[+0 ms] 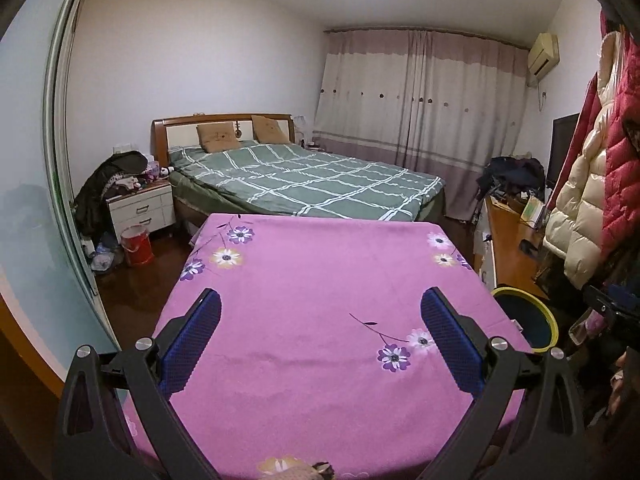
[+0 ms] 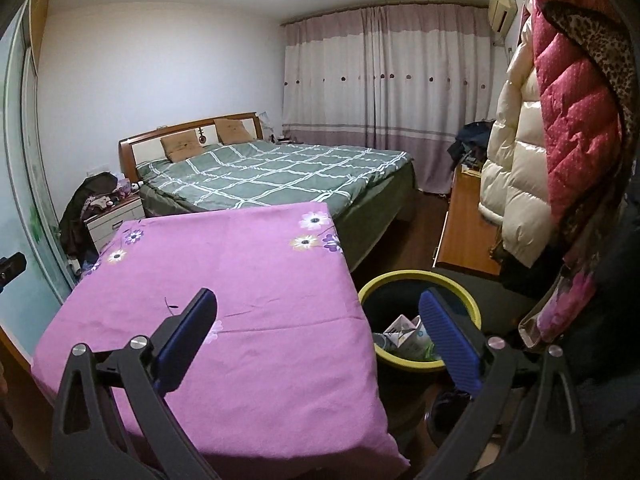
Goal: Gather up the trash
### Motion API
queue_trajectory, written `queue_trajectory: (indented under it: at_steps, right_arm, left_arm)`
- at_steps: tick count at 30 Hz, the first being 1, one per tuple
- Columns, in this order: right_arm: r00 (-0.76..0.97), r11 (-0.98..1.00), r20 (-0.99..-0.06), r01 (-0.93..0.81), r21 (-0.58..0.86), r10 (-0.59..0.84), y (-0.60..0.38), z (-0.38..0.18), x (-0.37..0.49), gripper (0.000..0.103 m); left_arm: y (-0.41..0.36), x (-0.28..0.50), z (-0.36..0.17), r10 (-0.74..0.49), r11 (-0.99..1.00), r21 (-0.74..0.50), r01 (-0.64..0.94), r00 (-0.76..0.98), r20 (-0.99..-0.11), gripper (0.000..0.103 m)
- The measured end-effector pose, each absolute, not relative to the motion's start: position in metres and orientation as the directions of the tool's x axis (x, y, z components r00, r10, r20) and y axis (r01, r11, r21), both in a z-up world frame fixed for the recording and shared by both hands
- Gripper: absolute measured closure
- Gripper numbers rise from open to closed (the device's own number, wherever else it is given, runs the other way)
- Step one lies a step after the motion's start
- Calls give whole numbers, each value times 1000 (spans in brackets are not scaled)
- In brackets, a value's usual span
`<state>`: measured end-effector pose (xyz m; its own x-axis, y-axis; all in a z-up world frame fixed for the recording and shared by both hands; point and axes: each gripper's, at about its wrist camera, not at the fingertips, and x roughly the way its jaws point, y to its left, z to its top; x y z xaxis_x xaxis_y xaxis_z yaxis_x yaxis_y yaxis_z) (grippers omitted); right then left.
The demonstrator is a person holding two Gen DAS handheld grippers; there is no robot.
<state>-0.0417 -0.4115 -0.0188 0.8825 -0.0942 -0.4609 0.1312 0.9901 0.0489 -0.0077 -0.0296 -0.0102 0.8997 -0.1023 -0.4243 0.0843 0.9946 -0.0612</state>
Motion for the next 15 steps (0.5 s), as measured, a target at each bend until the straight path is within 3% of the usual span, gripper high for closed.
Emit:
queue_trajectory:
  at_steps: [15]
  right_arm:
    - [865, 989, -495, 130, 69, -79, -414, -32, -29, 6]
  left_arm:
    - [-43, 17, -20, -125, 992, -67, 107, 879, -461, 5]
